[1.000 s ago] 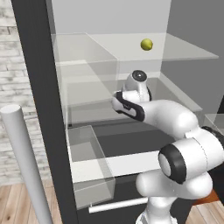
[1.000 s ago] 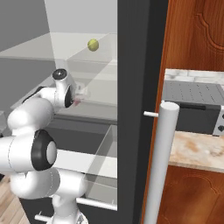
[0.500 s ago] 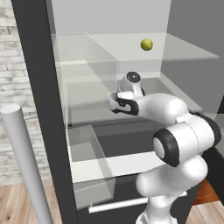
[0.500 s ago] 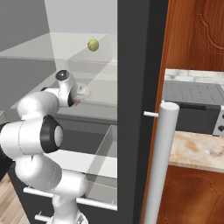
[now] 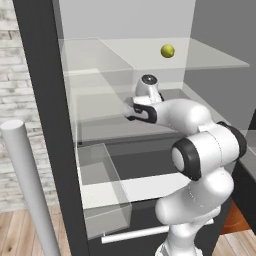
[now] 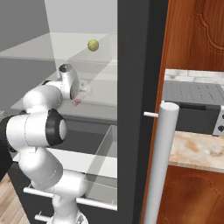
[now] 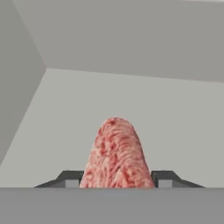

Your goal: Place one lemon and one steak in each tupperware on the nearby counter, to pack two identical lunches.

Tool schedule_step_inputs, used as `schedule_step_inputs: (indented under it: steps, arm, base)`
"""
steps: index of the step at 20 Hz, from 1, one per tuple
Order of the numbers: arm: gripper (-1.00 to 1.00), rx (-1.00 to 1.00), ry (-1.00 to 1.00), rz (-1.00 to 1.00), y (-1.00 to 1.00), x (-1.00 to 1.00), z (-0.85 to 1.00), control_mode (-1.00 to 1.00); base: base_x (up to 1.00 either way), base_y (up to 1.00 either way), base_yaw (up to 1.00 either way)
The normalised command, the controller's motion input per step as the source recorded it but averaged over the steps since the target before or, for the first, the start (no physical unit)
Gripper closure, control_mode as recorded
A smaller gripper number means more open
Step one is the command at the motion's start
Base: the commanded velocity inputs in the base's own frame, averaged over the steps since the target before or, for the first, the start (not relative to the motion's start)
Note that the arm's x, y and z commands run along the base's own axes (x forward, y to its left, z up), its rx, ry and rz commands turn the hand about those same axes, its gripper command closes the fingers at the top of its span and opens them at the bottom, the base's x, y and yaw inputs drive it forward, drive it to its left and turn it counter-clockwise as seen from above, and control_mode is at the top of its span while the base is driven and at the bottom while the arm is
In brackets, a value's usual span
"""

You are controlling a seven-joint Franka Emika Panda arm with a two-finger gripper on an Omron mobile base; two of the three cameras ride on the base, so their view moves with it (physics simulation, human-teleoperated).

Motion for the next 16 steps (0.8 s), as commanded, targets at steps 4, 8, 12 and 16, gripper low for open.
schedule_step_inputs:
  steps: [4, 8, 12, 16]
  arm:
    - [1.0, 0.0, 0.13, -0.05, -0.01, -0.38, -0.65, -1.0]
    - [1.0, 0.0, -0.06, -0.02, -0.02, -0.84, -0.66, -1.0]
    - [1.0, 0.0, -0.21, 0.0, 0.0, -1.0, -0.82, -1.0]
    - [1.0, 0.0, -0.33, 0.0, -0.12, -1.0, -0.42, -1.0]
  base:
    - [0.0, 0.0, 0.0]
    - [0.0, 0.0, 0.0]
    - [0.0, 0.0, 0.0]
    - [0.0, 0.0, 0.0]
